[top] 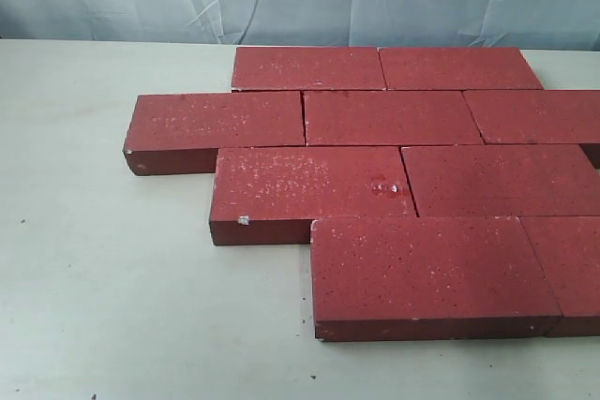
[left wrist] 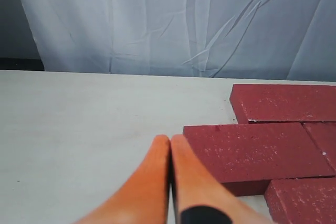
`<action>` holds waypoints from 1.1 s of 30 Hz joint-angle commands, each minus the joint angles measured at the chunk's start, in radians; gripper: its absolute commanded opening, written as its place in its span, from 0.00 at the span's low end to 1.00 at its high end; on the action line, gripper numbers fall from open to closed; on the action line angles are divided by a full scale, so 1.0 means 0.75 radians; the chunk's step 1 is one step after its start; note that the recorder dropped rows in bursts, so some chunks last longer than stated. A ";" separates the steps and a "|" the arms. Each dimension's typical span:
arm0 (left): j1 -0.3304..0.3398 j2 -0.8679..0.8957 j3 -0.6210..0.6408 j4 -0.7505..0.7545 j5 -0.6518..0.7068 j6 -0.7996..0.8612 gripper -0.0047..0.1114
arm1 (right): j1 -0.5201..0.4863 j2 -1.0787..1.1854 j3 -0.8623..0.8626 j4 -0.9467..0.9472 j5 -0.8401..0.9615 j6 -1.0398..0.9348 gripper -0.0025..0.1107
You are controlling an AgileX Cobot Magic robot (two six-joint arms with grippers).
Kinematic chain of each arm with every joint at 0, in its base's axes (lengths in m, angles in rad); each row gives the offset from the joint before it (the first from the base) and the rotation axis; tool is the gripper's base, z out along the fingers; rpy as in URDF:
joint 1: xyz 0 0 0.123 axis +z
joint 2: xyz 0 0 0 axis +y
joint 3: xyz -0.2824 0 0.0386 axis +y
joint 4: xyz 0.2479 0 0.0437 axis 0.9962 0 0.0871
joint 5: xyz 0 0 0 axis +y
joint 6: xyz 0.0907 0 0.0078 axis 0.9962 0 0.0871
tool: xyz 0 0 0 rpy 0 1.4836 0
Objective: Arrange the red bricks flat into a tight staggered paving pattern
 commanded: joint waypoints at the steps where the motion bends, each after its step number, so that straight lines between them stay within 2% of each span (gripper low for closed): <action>1: -0.008 -0.076 0.063 0.072 -0.144 0.003 0.04 | 0.004 -0.005 0.008 0.003 -0.021 0.001 0.01; 5: -0.008 -0.208 0.172 0.142 -0.266 0.000 0.04 | 0.004 -0.005 0.008 0.003 -0.021 0.001 0.01; 7: -0.008 -0.271 0.231 0.222 -0.269 -0.016 0.04 | 0.004 -0.005 0.008 0.003 -0.021 0.001 0.01; 13: -0.008 -0.435 0.392 0.437 -0.263 -0.266 0.04 | 0.004 -0.005 0.008 0.010 -0.018 0.003 0.01; 19: -0.008 -0.634 0.584 0.455 -0.266 -0.396 0.04 | 0.004 -0.005 0.008 0.013 -0.018 0.003 0.01; 26: -0.008 -0.794 0.761 0.455 -0.266 -0.396 0.04 | 0.004 -0.005 0.008 0.013 -0.018 0.003 0.01; 33: -0.008 -0.856 0.890 0.455 -0.266 -0.396 0.04 | 0.004 -0.005 0.008 0.013 -0.018 0.003 0.01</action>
